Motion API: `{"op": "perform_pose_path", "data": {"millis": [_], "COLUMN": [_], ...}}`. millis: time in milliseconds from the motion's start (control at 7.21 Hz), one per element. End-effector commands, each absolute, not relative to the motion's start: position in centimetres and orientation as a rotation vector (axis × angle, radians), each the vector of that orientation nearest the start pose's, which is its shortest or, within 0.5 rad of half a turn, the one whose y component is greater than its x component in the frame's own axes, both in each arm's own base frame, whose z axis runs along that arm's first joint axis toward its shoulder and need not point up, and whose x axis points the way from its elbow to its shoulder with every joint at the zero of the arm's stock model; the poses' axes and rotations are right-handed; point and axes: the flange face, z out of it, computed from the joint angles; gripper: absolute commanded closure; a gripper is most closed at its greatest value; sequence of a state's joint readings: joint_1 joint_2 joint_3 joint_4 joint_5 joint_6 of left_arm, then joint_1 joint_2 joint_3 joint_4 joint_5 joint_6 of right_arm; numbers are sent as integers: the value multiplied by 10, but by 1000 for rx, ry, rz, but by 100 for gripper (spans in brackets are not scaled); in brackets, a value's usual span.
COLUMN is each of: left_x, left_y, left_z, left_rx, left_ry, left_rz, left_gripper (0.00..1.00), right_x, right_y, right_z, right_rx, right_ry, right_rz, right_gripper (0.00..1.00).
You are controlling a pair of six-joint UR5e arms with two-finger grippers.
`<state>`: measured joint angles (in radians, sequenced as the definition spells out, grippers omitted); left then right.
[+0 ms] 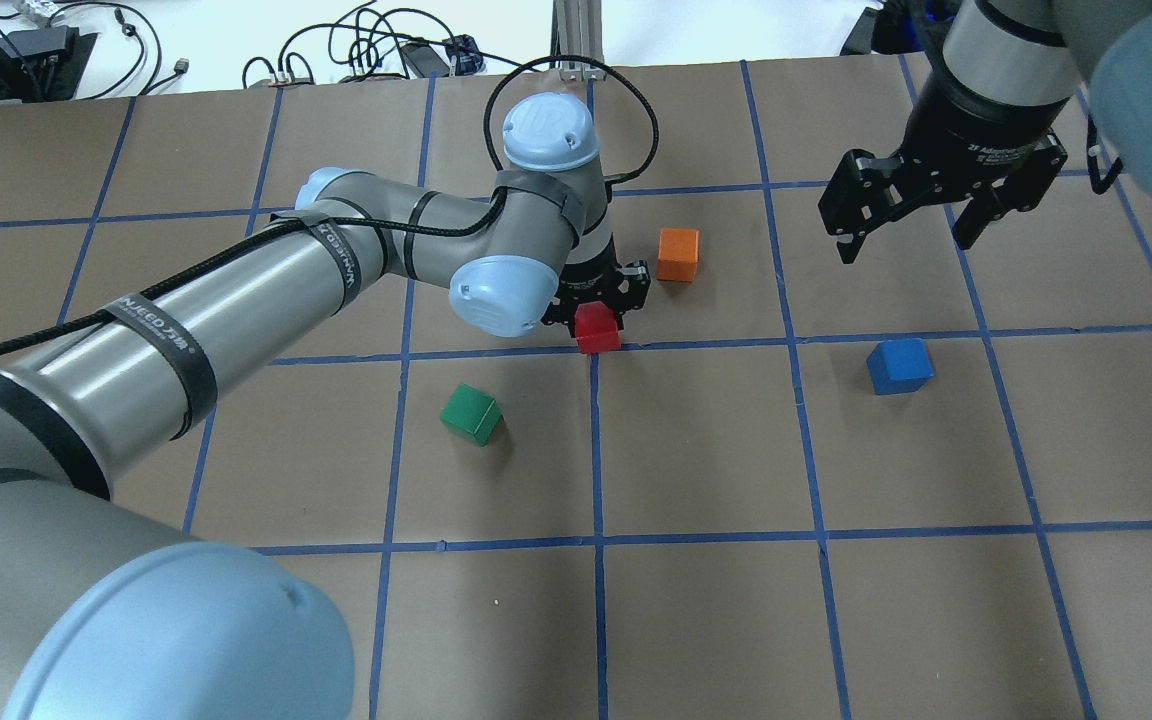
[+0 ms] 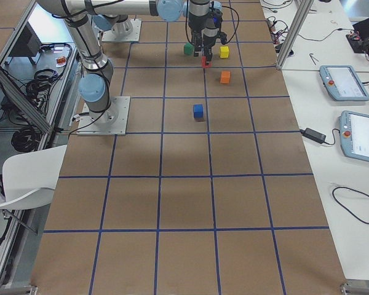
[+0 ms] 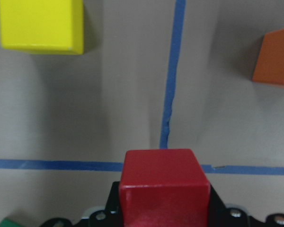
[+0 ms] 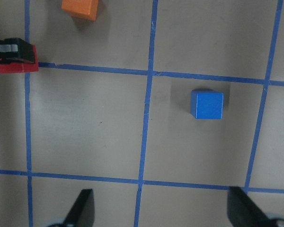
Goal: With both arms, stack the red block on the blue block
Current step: 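Release the red cube and raise the left gripper back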
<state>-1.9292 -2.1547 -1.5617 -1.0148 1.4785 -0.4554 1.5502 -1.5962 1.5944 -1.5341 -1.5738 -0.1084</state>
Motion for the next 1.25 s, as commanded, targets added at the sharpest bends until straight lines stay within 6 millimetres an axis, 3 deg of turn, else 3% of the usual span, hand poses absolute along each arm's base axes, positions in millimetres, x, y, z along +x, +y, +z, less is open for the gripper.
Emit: {"op": "perform_pose_path", "data": {"millis": [0, 139, 277, 555, 832, 971, 1109], "left_x": [-363, -352, -325, -248, -159, -145, -143], "left_y": [-573, -576, -586, -592, -581, -558, -531], "left_z": [210, 239, 270, 337, 405, 441, 471], "left_rx": [-144, -171, -214, -22, 69, 123, 130], "left_ry": [3174, 3191, 3196, 3196, 3184, 3181, 3179], "left_rz": [35, 10, -17, -28, -60, -56, -63], "left_gripper": [3, 0, 0, 0, 0, 0, 0], "right_x": [122, 123, 123, 123, 126, 135, 147], "right_y": [-481, -481, -480, -480, -493, -498, -510], "right_z": [485, 485, 487, 485, 480, 476, 463], "right_rx": [-145, -140, -118, -125, -154, -180, -187], "right_ry": [3139, 3139, 3140, 3139, 3131, 3130, 3124], "right_rz": [53, 56, 48, 60, 26, 12, -20], "right_gripper": [0, 0, 0, 0, 0, 0, 0]}}
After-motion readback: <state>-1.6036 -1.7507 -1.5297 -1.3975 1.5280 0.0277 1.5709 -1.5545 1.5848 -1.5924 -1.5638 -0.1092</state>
